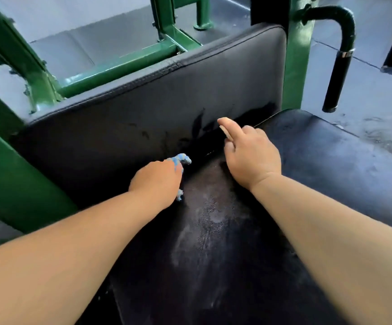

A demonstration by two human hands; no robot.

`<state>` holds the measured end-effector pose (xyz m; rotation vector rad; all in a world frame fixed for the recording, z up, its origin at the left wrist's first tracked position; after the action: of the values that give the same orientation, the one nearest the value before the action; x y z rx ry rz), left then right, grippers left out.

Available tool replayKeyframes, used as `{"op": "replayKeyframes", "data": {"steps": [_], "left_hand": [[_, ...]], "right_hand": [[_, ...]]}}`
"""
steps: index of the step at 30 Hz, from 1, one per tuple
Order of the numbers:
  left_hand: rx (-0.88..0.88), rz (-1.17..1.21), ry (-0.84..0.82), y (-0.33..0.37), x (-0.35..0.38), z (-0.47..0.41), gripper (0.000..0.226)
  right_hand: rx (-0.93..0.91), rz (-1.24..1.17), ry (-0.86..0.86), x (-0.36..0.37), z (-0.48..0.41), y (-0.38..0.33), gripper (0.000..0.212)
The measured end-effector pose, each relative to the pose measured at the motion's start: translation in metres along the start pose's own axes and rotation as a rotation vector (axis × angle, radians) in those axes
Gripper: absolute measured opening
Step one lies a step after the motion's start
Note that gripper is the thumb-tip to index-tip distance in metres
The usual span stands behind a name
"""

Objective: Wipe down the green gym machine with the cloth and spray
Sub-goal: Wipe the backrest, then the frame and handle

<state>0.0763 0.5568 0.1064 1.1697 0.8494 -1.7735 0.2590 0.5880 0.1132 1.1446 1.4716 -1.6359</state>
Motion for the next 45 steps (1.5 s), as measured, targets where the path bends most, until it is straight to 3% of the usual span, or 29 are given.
{"op": "replayKeyframes", "data": {"steps": [4, 8, 17, 20, 23, 28, 31, 36, 41, 45], "left_hand": [[-0.227, 0.134, 0.015, -0.015, 0.009, 0.040, 0.027], [-0.390, 0.198, -0.006, -0.022, 0.006, 0.080, 0.033], [-0.269, 0.307, 0.068, -0.030, 0.026, 0.172, 0.027], [-0.215, 0.354, 0.163, -0.031, 0.033, 0.192, 0.023], [-0.177, 0.441, 0.217, -0.025, 0.037, 0.212, 0.027], [-0.433, 0.734, 0.394, -0.038, 0.056, 0.259, 0.020], [-0.540, 0.858, 0.564, -0.041, 0.056, 0.272, 0.020], [-0.515, 0.900, 0.687, -0.044, 0.065, 0.279, 0.024], [-0.546, 1.051, 0.810, -0.056, 0.096, 0.299, 0.014], [-0.693, 1.256, 0.731, -0.055, 0.136, 0.321, 0.020]], "right_hand": [[-0.179, -0.094, -0.104, 0.035, 0.056, -0.060, 0.051], [-0.239, -0.148, -0.168, 0.045, 0.082, -0.093, 0.049], [-0.252, -0.284, -0.358, 0.051, 0.139, -0.145, 0.052], [-0.255, -0.276, -0.324, 0.053, 0.149, -0.148, 0.019], [-0.250, -0.388, -0.295, 0.051, 0.161, -0.158, 0.008], [-0.036, -0.744, -0.352, 0.064, 0.209, -0.174, 0.008], [0.055, -0.841, -0.405, 0.057, 0.223, -0.173, 0.038], [0.035, -0.701, -0.444, 0.035, 0.227, -0.184, 0.071], [0.081, -0.638, -0.398, 0.058, 0.250, -0.203, 0.063], [0.083, -0.642, -0.299, 0.063, 0.262, -0.205, 0.063]]}}
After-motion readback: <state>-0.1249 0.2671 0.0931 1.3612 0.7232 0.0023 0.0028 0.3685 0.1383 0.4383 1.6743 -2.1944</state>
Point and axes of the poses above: each hand's wrist, its own z-axis away from the middle knuckle, its own x-axis out of the palm, y = z × x, the point moved 2 cm from there along -z, towards the middle knuckle, and after that the axes turned 14 degrees about x, right-handed, at the moved point
